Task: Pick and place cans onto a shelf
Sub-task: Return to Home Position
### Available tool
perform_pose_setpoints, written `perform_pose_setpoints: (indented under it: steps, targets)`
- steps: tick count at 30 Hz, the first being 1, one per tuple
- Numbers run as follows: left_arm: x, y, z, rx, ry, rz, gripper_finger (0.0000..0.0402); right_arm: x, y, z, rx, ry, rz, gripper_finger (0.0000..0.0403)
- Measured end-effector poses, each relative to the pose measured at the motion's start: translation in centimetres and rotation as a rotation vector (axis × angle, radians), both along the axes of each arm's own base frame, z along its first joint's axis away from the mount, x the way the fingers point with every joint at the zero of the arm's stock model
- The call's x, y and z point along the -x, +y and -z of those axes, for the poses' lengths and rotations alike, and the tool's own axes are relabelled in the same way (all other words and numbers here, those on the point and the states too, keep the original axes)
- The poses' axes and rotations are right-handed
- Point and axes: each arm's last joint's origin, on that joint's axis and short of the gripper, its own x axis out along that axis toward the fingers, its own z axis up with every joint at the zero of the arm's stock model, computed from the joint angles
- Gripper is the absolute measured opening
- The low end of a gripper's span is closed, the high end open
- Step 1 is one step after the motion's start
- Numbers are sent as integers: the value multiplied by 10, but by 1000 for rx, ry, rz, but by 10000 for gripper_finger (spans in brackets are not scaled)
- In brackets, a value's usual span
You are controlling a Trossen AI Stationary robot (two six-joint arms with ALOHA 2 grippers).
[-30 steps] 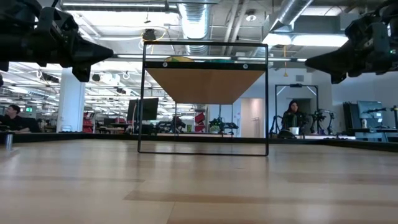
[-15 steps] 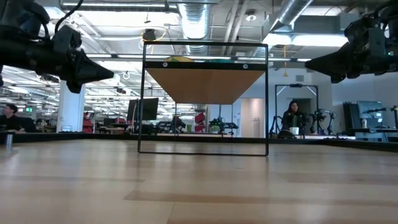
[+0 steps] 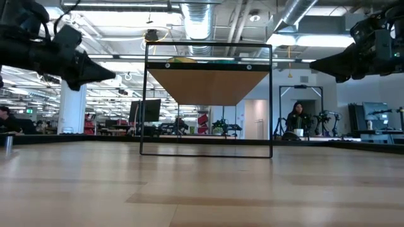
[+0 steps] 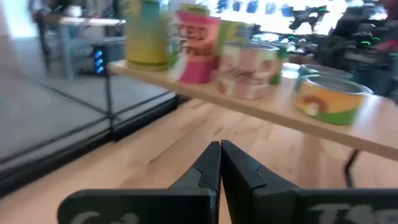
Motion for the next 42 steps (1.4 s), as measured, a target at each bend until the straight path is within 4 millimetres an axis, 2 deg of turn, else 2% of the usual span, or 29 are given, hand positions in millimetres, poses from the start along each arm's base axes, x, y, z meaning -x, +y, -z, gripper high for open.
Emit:
perform_pose_setpoints:
  steps: [42]
  targets:
    - [1, 1, 0, 14, 7, -37, 0, 0, 0, 0, 1, 1, 1, 39]
